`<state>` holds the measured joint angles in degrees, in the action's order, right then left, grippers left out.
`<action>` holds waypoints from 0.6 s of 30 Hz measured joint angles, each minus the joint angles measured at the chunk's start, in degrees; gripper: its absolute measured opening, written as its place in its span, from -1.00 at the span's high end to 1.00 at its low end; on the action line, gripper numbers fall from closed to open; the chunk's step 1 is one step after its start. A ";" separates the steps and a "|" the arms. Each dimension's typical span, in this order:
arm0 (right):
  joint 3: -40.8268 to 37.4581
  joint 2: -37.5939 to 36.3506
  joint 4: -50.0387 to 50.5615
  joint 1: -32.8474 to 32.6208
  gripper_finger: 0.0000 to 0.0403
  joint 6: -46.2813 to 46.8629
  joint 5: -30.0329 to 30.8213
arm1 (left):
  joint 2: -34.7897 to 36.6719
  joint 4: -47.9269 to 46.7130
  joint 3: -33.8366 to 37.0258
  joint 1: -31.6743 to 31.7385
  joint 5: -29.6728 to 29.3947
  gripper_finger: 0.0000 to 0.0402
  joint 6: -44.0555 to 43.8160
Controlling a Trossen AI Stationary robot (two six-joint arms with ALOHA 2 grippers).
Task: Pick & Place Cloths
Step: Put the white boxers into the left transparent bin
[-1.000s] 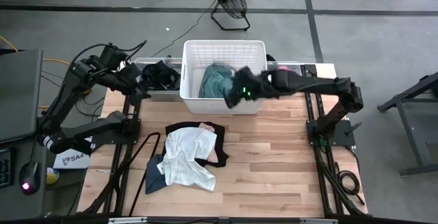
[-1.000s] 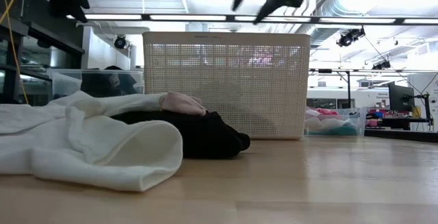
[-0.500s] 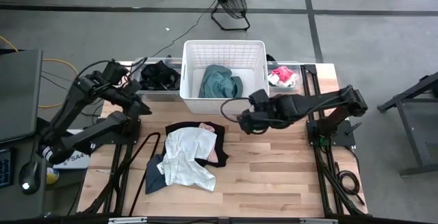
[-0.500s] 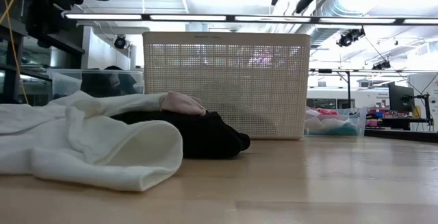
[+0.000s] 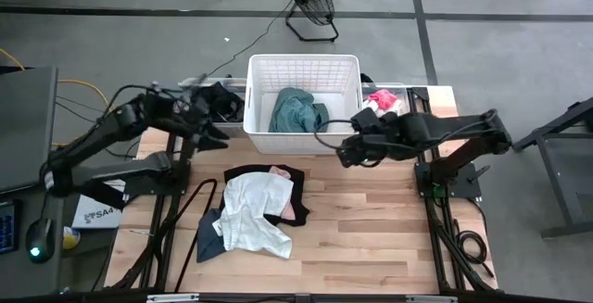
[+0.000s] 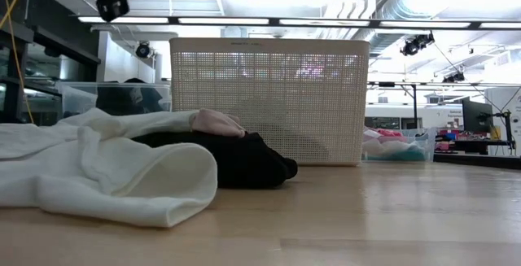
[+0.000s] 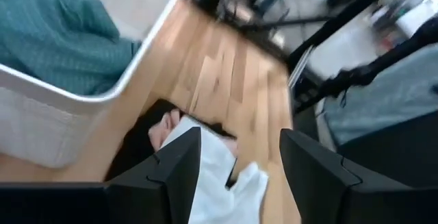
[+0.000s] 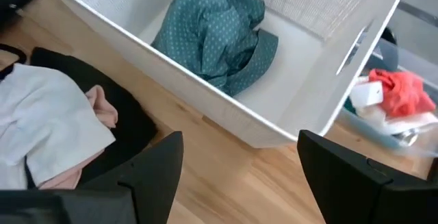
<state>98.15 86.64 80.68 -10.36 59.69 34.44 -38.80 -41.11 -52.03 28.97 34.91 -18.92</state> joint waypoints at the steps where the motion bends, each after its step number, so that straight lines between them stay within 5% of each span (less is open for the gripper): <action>1: 0.01 -0.50 -0.02 0.21 -0.39 -0.87 -0.03 | -0.83 -0.09 0.00 -3.20 -3.22 0.03 -0.63; 11: 0.02 -4.51 0.46 0.40 -0.39 -5.02 0.13 | -9.76 -6.12 0.04 -32.83 -29.93 0.03 -9.97; 18: 0.02 -4.54 0.73 0.40 -0.39 -9.31 -0.40 | -17.28 -10.51 0.04 -43.21 -43.58 0.03 -11.28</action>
<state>98.17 82.11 81.42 -9.96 50.38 34.04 -56.08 -51.62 -51.99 -14.25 -8.67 -30.20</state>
